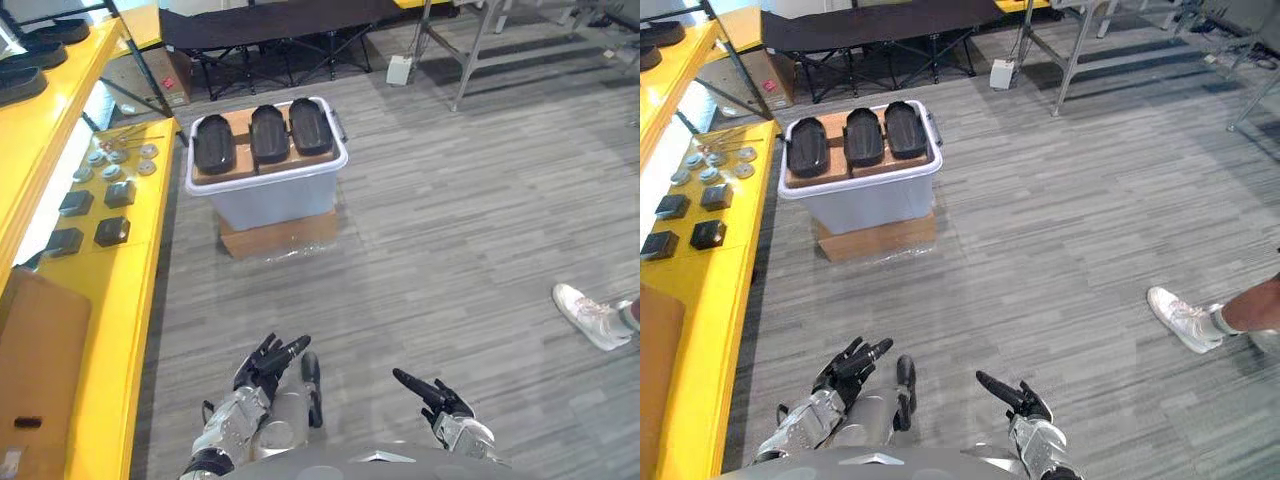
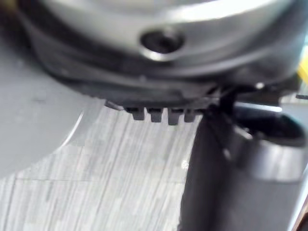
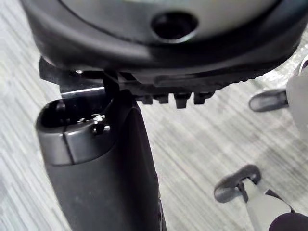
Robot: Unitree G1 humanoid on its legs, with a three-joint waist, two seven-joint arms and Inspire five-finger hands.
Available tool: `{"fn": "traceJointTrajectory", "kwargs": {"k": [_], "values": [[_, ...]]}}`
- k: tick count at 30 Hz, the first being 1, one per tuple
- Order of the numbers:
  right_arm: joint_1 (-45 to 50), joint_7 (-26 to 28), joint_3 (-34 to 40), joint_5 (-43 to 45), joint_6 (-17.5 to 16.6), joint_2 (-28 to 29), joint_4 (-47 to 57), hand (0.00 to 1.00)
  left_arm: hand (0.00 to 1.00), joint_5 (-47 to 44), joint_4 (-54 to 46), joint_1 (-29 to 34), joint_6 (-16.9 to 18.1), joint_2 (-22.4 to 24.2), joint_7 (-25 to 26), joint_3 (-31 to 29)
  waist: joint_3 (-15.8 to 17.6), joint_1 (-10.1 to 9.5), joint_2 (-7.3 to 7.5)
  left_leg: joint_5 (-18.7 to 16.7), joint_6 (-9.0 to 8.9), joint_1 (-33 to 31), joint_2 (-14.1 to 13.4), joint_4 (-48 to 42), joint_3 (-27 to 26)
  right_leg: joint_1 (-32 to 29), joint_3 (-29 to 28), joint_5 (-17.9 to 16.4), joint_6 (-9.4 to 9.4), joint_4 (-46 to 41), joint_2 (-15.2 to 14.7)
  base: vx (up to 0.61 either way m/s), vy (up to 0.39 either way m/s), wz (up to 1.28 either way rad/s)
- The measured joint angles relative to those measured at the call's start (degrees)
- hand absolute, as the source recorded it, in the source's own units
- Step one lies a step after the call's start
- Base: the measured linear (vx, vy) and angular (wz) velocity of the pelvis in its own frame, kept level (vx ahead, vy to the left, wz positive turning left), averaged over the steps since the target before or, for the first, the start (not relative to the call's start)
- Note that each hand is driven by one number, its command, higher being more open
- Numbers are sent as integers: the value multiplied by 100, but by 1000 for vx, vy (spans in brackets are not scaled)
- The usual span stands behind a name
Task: Walk over and take three plastic housings, then place them on the shelf
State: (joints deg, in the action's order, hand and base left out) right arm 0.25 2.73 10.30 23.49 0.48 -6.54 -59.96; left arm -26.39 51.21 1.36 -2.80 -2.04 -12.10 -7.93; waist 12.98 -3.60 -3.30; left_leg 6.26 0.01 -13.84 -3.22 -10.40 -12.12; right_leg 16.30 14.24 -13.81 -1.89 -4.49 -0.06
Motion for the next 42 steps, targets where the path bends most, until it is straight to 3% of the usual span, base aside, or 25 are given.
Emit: {"fn": "traceJointTrajectory", "kwargs": {"k": [1, 2, 3, 4, 7, 9, 10, 11, 12, 14, 15, 16, 17, 18, 20, 21, 22, 24, 27, 30, 31, 35, 36, 40, 42], "values": [[4, -83, 5, 18, -9, 0, -3, 100, 100, -1, 29, -20, -6, -33, 10, 3, -7, 3, 63, -117, 184, 29, 126, -60, -84, -24, 8, -106, -144, -175, -161, 503, 217, -4], [32, -155, 51, 121, -45, -39, -65, 100, 100, -3, 196, -80, -8, -49, 104, -7, 6, 60, 182, -326, 373, 184, 370, 7, -99, -333, -53, -285, -463, -1030, -492, 394, 174, 7], [35, -152, 92, 212, -84, -39, -84, 100, 100, -1, 306, -119, -13, -66, 167, -3, -5, 77, 181, -376, 426, 316, 493, 110, -104, -606, -79, -364, -599, -1780, -685, 658, 299, 20], [67, -125, 223, 393, -152, 48, -96, 100, 100, 1, 453, -153, -34, -183, 275, 27, 75, 126, 354, -550, 520, 800, 836, 368, -83, -1504, -229, -21, -898, -4105, -1281, 447, 214, 26], [175, -10, 279, 158, -257, 186, -122, 100, 100, -8, 801, -50, -102, -415, 458, 112, 140, 196, 421, -868, 541, 1522, 966, 450, -9, -2032, -134, -188, -604, -5201, -1676, 441, 149, 16], [171, 77, 270, -70, -411, 178, -106, 100, 100, -69, 951, 69, -99, -507, 508, 145, 112, 327, 347, -990, 511, 1939, 853, 639, 190, -2230, 174, -315, -392, -4199, -1526, 452, 39, 35], [155, 72, 266, -74, -438, 186, -106, 100, 100, -107, 953, 65, -97, -504, 520, 153, 85, 336, 308, -1002, 491, 1953, 788, 663, 275, -2304, 216, -322, -378, -3680, -1395, 510, -24, 79], [130, 77, 269, -71, -472, 146, -99, 100, 100, -261, 941, 27, -54, -505, 519, 297, 97, 348, 199, -1080, 362, 1948, 593, 667, 527, -2458, 136, -200, -474, -2259, -1036, 390, -73, 75], [120, 71, 268, -69, -474, 141, -99, 100, 100, -333, 933, 2, -20, -506, 516, 358, 100, 353, 188, -1125, 288, 1949, 528, 674, 619, -2507, 52, -38, -523, -1700, -921, 385, -84, 96], [158, 41, 281, -52, -467, 250, -118, 100, 100, -583, 918, -56, 46, -527, 536, 474, 66, 346, 347, -1290, 36, 2068, 487, 687, 859, -2553, -289, 1172, -527, -221, -781, 386, -163, 77], [230, 41, 268, -58, -461, 306, -121, 100, 100, -728, 904, 64, 44, -526, 575, 484, -15, 338, 498, -1429, -69, 2218, 533, 684, 992, -2607, -446, 1893, -403, -168, -797, 412, -251, 63], [285, 54, 251, -61, -442, 348, -123, 100, 100, -729, 877, 119, 44, -544, 611, 452, -94, 337, 630, -1525, -99, 2294, 582, 673, 1076, -2623, -489, 2244, -293, -275, -816, 443, -338, 48], [254, 102, 253, -72, -368, 331, -184, 100, 100, -805, 894, 148, 17, -497, 712, 386, -163, 259, 496, -1777, -131, 2370, 416, 537, 1147, -2602, -314, 1819, -29, -568, -733, 424, -315, 33], [245, 170, 243, -171, -334, 202, -280, 100, 100, -998, 889, 143, 21, -343, 812, 254, -212, 222, 391, -1967, -377, 2194, 253, 94, 1187, -2541, -179, 1555, 45, -616, -641, 395, -298, 29], [215, 183, 230, -281, -327, 168, -284, 100, 100, -1258, 893, 145, 32, -280, 900, 135, -172, 227, 224, -2207, -581, 1783, 43, -982, 1241, -2320, 10, 1287, 134, -610, -502, 339, -272, 50], [216, 179, 217, -274, -365, 112, -289, 100, 100, -1377, 892, 142, 32, -238, 907, 5, -142, 212, 178, -2230, -723, 1385, -88, -1972, 1236, -2051, 126, 1150, 221, -484, -433, 290, -251, 53], [233, 177, 194, -272, -364, 83, -326, 100, 100, -1371, 900, 153, 31, -230, 912, -8, -135, 183, 174, -2292, -810, 1231, -184, -2342, 1170, -1892, 174, 1124, 238, -385, -384, 234, -174, 38], [313, 178, 212, -228, -409, 17, -346, 100, 100, -1349, 907, 189, 16, -225, 900, -43, -162, 100, 115, -2373, -701, 1017, -464, -2289, 754, -1450, 372, 1041, 174, -187, -374, 209, -124, 23], [359, 188, 271, -43, -563, 29, -270, 100, 100, -1335, 908, 251, 14, -235, 868, -198, -159, 126, 131, -2222, -662, 906, -584, -1049, 675, -1200, 467, 975, 48, 0, -474, 215, 9, 21], [472, 194, 434, -10, -751, -2, -212, 100, 100, -1102, 1069, 307, 14, -228, 797, -347, -138, 225, 169, -1434, -795, 840, -545, 2, 606, -919, 641, 899, -277, 66, -814, 325, 196, 34], [537, 236, 502, -8, -814, -42, -203, 100, 100, -917, 1148, 351, 22, -221, 730, -379, -140, 234, 178, -860, -607, 944, -490, 141, 321, -809, 646, 823, -498, 62, -995, 338, 299, 5], [476, 321, 492, 26, -893, 189, -188, 100, 100, -287, 1108, 270, 48, -524, 639, -241, -165, 208, 601, -1020, -211, 982, 128, 122, 113, -830, 647, 896, -900, 30, -1654, 278, 296, 3], [455, 324, 497, 147, -898, 226, -172, 100, 100, -93, 1107, 217, 62, -583, 637, -95, -177, 210, 619, -1090, -101, 1043, 269, 124, 75, -864, 661, 941, -973, -154, -1815, 227, 260, 3], [428, 595, 479, 235, -887, 292, -1, 100, 100, -117, 974, 204, 37, -591, 611, 285, -224, 224, 443, -1212, 124, 1403, 394, 360, 19, -1309, 688, 1026, -911, -1158, -2066, 192, 211, -8], [372, 583, 373, 225, -933, 370, 89, 100, 100, -294, 782, 128, 14, -604, 566, 397, -237, 240, 365, -1206, 131, 1499, 219, 468, 66, -1500, 605, 825, -891, -909, -1697, 159, 78, 11]]}}
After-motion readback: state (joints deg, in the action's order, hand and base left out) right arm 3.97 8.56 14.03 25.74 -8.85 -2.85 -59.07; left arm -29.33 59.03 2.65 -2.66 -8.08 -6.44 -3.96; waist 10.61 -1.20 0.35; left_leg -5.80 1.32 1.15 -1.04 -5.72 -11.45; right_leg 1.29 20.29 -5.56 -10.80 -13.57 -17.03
